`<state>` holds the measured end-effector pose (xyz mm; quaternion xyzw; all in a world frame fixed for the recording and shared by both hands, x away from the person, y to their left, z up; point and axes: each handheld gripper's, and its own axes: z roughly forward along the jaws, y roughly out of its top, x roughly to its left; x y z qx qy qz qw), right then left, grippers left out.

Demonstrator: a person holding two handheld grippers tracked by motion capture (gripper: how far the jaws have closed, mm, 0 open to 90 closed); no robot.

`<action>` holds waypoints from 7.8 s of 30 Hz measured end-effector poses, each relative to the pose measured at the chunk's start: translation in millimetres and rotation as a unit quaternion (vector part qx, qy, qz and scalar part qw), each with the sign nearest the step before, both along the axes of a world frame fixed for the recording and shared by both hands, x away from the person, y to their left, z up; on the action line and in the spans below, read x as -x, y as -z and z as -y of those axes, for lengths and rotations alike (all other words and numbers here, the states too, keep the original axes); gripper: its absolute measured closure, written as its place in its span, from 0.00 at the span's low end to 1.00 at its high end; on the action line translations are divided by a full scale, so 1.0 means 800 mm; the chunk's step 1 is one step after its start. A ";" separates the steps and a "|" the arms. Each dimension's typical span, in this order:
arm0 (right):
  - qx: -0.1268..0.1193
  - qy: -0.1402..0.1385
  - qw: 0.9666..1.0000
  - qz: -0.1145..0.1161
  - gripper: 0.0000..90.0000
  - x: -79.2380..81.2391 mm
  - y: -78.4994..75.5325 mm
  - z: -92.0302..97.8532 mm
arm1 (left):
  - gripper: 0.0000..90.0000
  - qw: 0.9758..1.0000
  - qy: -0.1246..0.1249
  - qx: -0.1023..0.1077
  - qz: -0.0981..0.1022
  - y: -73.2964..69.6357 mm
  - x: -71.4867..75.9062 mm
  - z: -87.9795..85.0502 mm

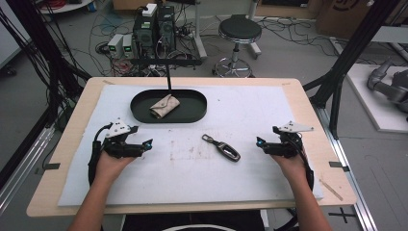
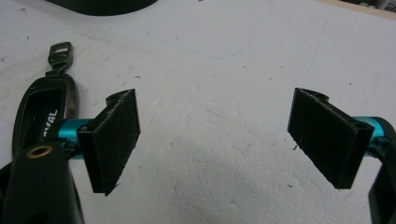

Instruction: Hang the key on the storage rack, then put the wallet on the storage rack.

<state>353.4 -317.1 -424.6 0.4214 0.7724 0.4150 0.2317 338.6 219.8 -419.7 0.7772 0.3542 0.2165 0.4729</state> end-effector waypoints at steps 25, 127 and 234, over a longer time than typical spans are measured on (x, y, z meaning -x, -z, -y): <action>-0.002 -0.018 1.000 0.018 0.19 0.001 -0.007 -0.014 | 0.23 1.000 0.006 -0.004 -0.007 0.002 0.002 0.000; -0.042 -0.148 0.988 0.001 0.99 -0.099 -0.132 -0.187 | 0.23 1.000 -0.006 0.016 -0.011 -0.002 0.011 -0.013; 0.037 -0.130 0.990 -0.026 0.30 -0.101 -0.119 -0.116 | 0.23 1.000 -0.004 0.009 -0.018 0.003 0.011 -0.013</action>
